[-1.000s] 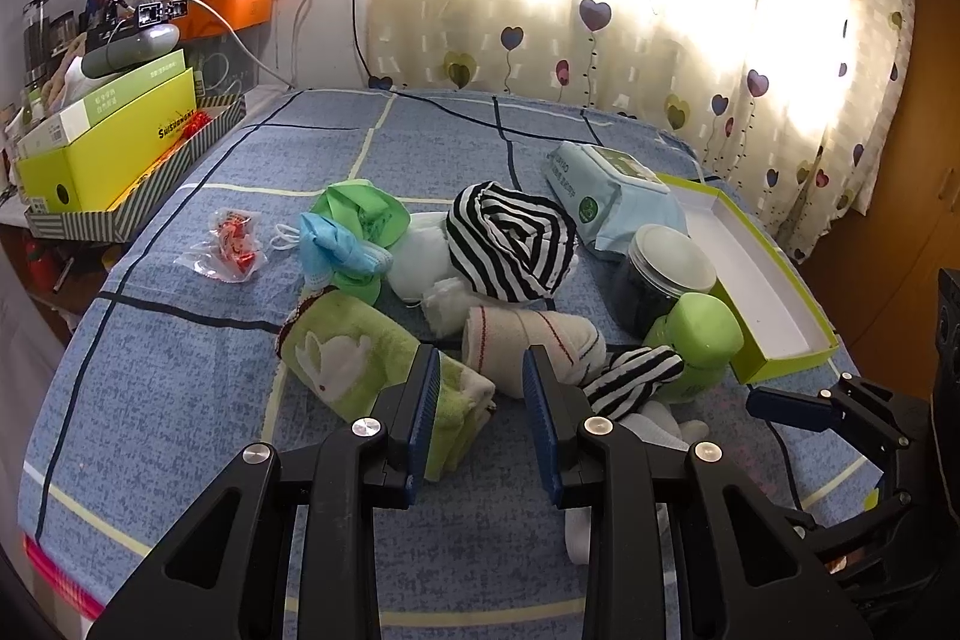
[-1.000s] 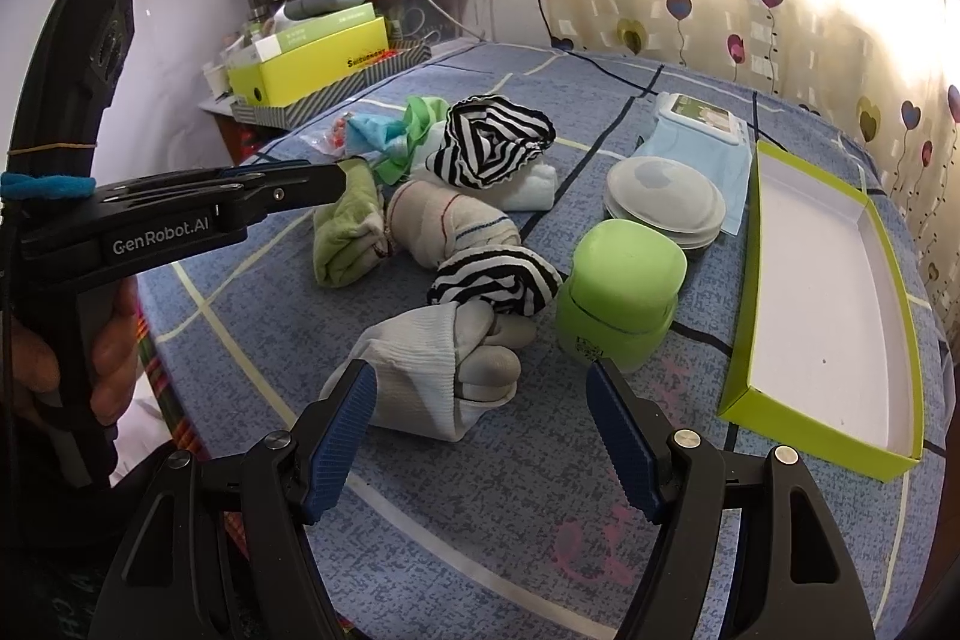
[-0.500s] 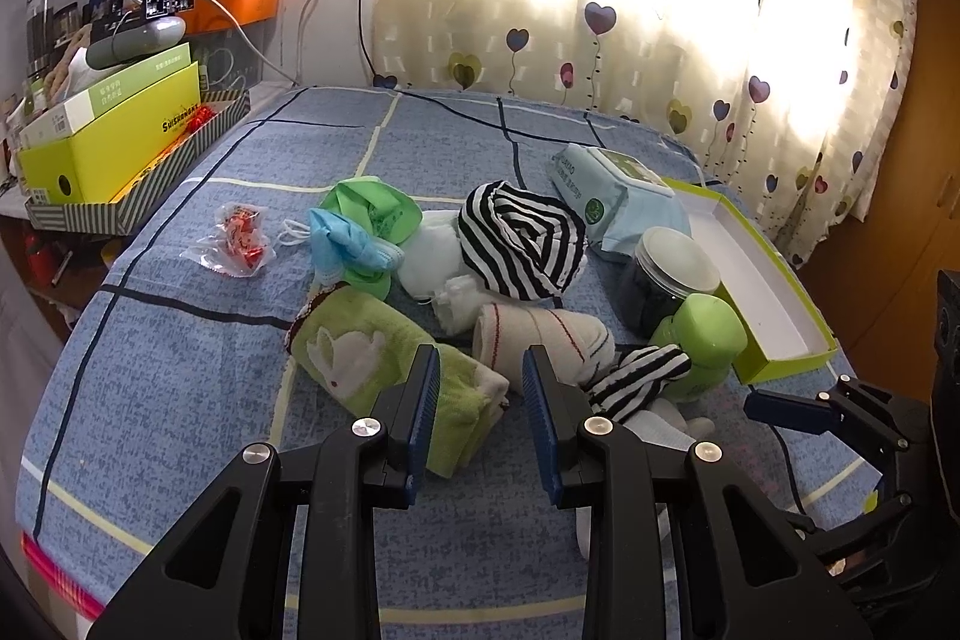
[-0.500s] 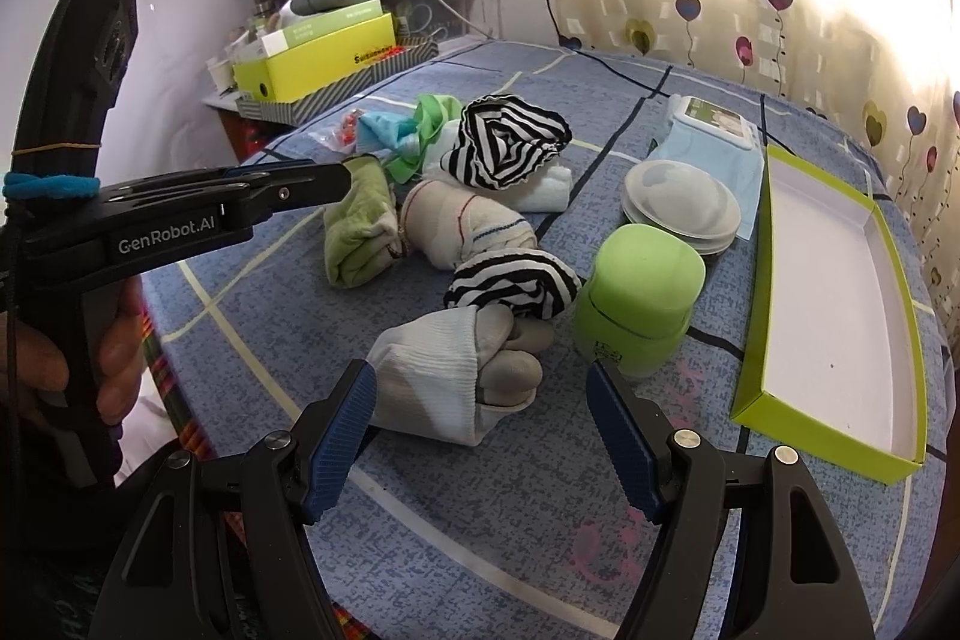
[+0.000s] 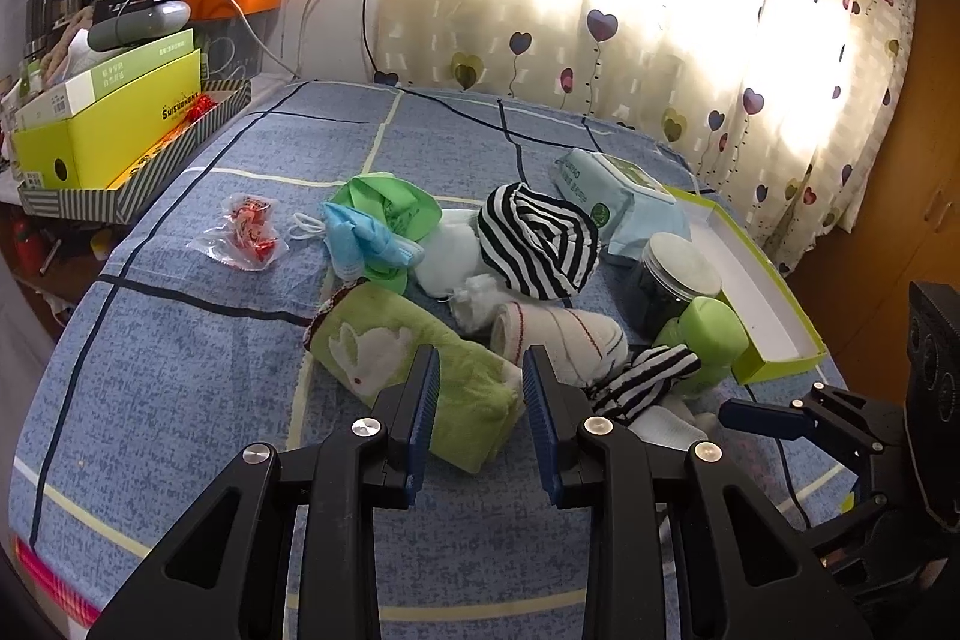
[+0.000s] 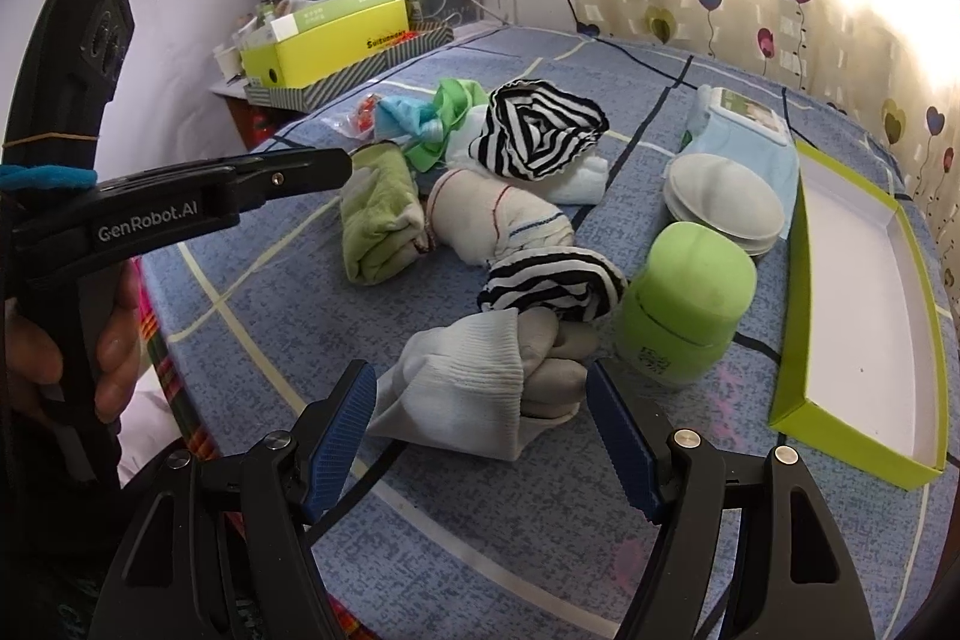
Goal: Organize soft objects
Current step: 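Close the right gripper on the white sock, then carry the white sock with the right gripper over the lime-rimmed box, then lower the sock into the box and open the right gripper, then withdraw the right tool from the box back toward the pile, then grasp the striped sock with the right gripper while the left grasps the green rabbit sock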
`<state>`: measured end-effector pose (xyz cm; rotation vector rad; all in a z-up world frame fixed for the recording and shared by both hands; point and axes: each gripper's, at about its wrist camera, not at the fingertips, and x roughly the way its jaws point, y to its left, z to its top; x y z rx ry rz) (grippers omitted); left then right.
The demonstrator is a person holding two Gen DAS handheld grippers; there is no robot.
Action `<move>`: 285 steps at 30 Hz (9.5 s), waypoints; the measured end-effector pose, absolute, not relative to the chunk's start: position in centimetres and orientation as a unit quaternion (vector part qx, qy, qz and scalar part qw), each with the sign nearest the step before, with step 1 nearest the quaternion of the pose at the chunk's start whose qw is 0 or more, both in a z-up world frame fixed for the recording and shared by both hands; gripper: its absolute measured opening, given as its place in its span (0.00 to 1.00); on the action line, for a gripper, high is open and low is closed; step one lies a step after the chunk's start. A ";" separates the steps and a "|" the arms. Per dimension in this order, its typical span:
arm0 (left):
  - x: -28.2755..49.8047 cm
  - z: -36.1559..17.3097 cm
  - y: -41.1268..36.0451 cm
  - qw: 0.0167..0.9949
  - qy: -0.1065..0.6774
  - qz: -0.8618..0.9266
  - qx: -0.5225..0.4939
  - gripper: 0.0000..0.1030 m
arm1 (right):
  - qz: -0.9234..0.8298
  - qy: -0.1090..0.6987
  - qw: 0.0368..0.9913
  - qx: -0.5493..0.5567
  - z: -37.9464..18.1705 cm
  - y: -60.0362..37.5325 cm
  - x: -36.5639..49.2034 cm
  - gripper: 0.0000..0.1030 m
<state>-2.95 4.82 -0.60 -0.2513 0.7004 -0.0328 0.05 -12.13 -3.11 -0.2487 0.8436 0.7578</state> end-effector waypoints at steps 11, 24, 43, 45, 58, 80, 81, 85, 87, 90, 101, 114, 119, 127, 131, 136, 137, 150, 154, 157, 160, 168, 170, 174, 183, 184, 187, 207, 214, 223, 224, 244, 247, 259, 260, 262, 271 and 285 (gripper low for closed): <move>-2.9 -0.8 5.2 0.932 0.338 -0.035 -0.128 0.29 | 0.339 0.409 0.840 -0.109 -3.4 -12.6 0.6 0.71; -2.5 -1.1 4.1 0.929 0.344 -0.061 -0.121 0.29 | 0.355 0.438 0.824 -0.062 -4.9 -12.4 1.6 0.54; 0.6 -2.9 -2.1 0.906 0.390 -0.147 -0.074 0.31 | 0.332 0.384 0.861 -0.039 -1.8 -19.2 -0.2 0.34; 0.9 -3.2 -2.8 0.901 0.397 -0.157 -0.069 0.45 | 0.327 0.382 0.864 -0.034 -1.7 -19.9 -0.2 0.34; 2.3 -5.5 -5.7 0.881 0.442 -0.166 -0.037 0.47 | 0.308 0.376 0.874 -0.012 -1.9 -22.7 0.2 0.34; -0.2 0.6 -3.9 0.918 0.350 -0.172 -0.074 0.21 | 0.280 0.328 0.902 -0.001 0.3 -24.7 0.1 0.34; 0.0 0.8 -4.0 0.919 0.347 -0.172 -0.075 0.21 | 0.278 0.327 0.903 -0.001 0.3 -24.8 0.2 0.34; 0.7 1.8 -4.5 0.922 0.336 -0.176 -0.075 0.20 | 0.270 0.322 0.908 0.003 0.6 -25.5 0.9 0.34; 1.2 2.3 -5.0 0.923 0.331 -0.181 -0.072 0.21 | 0.266 0.319 0.910 0.006 0.7 -25.9 1.2 0.34; 1.9 2.8 -5.9 0.924 0.327 -0.189 -0.065 0.21 | 0.259 0.315 0.913 0.010 0.8 -26.5 1.8 0.34; 4.9 3.5 -9.7 0.918 0.332 -0.211 -0.049 0.21 | 0.237 0.315 0.918 0.034 0.6 -29.5 4.3 0.34; 8.8 2.0 -14.7 0.903 0.361 -0.230 -0.033 0.21 | 0.206 0.338 0.917 0.055 -1.2 -32.9 8.5 0.34; 10.2 1.0 -15.6 0.897 0.375 -0.230 -0.032 0.21 | 0.197 0.357 0.912 0.051 -2.3 -33.2 9.8 0.35; 12.2 -0.5 -17.0 0.889 0.396 -0.228 -0.026 0.21 | 0.197 0.380 0.902 0.047 -3.8 -33.0 11.4 0.35; 13.2 -1.4 -17.5 0.883 0.410 -0.226 -0.026 0.21 | 0.190 0.380 0.904 0.049 -3.8 -33.4 11.7 0.38; 14.0 -1.9 -18.1 0.881 0.414 -0.227 -0.024 0.21 | 0.182 0.381 0.905 0.049 -3.8 -34.0 11.9 0.43; 14.2 -1.9 -18.3 0.880 0.416 -0.229 -0.023 0.21 | 0.180 0.380 0.906 0.048 -3.7 -34.1 11.9 0.47; 13.8 -1.9 -18.6 0.882 0.408 -0.237 -0.021 0.41 | 0.154 0.368 0.915 0.054 -3.4 -36.0 10.6 0.61; 12.5 -1.7 -18.8 0.880 0.405 -0.249 -0.018 0.42 | 0.145 0.374 0.914 0.051 -3.6 -36.4 10.0 0.63; 11.4 -1.5 -19.2 0.876 0.400 -0.267 -0.017 0.42 | 0.139 0.371 0.917 0.049 -3.4 -36.8 9.4 0.63; 10.6 -1.7 -19.9 0.866 0.406 -0.290 -0.010 0.42 | 0.131 0.375 0.917 0.046 -3.4 -37.2 9.0 0.63; 10.1 -3.8 -20.7 0.829 0.462 -0.314 -0.009 0.42 | 0.123 0.376 0.917 0.051 -3.4 -37.7 8.4 0.63; 9.8 -3.9 -20.8 0.826 0.465 -0.318 -0.010 0.42 | 0.124 0.376 0.917 0.051 -3.4 -37.6 8.3 0.63; 9.1 -3.9 -20.4 0.818 0.471 -0.330 -0.010 0.42 | 0.128 0.376 0.917 0.046 -3.1 -37.2 8.0 0.63; 7.0 -3.7 -19.6 0.817 0.473 -0.331 -0.008 0.42 | 0.137 0.371 0.918 0.034 -2.4 -36.1 6.9 0.63; 6.8 -3.7 -19.5 0.816 0.473 -0.333 -0.008 0.42 | 0.138 0.371 0.918 0.033 -2.4 -35.9 6.8 0.63; 6.2 -3.6 -19.5 0.814 0.472 -0.338 -0.008 0.42 | 0.139 0.367 0.919 0.030 -2.1 -35.5 6.3 0.63; 3.0 2.1 -12.5 0.905 0.332 -0.264 -0.038 0.42 | 0.167 0.319 0.933 -0.003 1.6 -30.6 3.2 0.63; 2.4 2.3 -9.7 0.923 0.311 -0.218 -0.057 0.42 | 0.189 0.310 0.932 -0.004 2.0 -28.6 2.9 0.66; 2.3 2.1 -7.1 0.932 0.308 -0.173 -0.082 0.42 | 0.216 0.304 0.928 -0.012 2.3 -26.6 2.6 0.69; 2.3 2.1 -6.8 0.933 0.308 -0.168 -0.084 0.42 | 0.219 0.304 0.927 -0.013 2.3 -26.4 2.5 0.70; 1.5 0.5 0.7 0.936 0.313 -0.079 -0.138 0.42 | 0.287 0.302 0.908 -0.043 2.4 -20.4 2.9 0.71; 1.2 0.3 1.7 0.937 0.314 -0.065 -0.141 0.42 | 0.295 0.302 0.905 -0.048 2.3 -19.5 2.9 0.71; 0.8 -1.0 6.0 0.932 0.321 -0.019 -0.166 0.42 | 0.327 0.312 0.890 -0.067 1.7 -15.2 4.0 0.71; 0.8 -1.1 6.3 0.932 0.322 -0.016 -0.168 0.42 | 0.328 0.314 0.888 -0.069 1.7 -14.9 4.2 0.71; 0.8 -1.4 7.0 0.930 0.323 -0.008 -0.174 0.42 | 0.331 0.318 0.885 -0.073 1.5 -13.9 4.7 0.71; 0.8 -3.1 9.8 0.920 0.340 0.036 -0.191 0.48 | 0.354 0.329 0.869 -0.102 0.9 -9.0 7.1 0.71; 1.5 -5.5 11.0 0.898 0.382 0.030 -0.219 0.49 | 0.329 0.371 0.856 -0.150 -1.9 -2.7 11.4 0.71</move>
